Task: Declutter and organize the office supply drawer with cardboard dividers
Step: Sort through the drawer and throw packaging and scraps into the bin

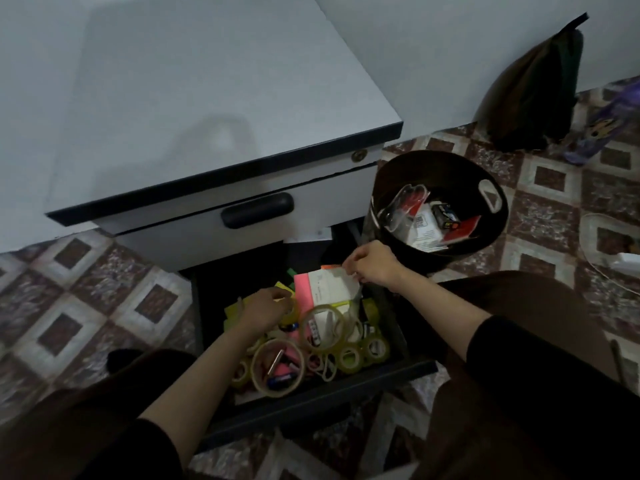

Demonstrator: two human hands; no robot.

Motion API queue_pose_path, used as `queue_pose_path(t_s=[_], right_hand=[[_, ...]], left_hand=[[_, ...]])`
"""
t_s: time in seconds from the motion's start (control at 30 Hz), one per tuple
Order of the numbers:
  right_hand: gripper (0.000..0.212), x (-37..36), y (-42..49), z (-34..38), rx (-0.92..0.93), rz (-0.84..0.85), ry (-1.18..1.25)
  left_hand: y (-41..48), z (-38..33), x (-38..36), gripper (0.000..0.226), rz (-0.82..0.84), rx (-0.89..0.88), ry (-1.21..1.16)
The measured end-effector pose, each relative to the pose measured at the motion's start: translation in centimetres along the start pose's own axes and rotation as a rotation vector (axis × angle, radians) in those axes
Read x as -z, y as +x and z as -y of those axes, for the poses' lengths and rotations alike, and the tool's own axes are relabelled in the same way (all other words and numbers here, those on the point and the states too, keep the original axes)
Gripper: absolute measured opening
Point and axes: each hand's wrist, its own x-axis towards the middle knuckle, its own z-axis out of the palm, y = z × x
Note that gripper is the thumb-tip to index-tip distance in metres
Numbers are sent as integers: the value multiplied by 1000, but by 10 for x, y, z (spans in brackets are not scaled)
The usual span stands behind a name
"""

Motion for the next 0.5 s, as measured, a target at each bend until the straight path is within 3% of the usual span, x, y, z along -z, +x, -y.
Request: queue_pose_path(t_s=[0.3, 0.5], right_hand=[[20, -60, 31, -15, 25, 30, -205], [41, -67, 47, -27, 156, 115, -583]], left_hand=[[37, 38, -10, 49, -5, -48, 249], [84, 33, -22, 59, -9, -197, 442]])
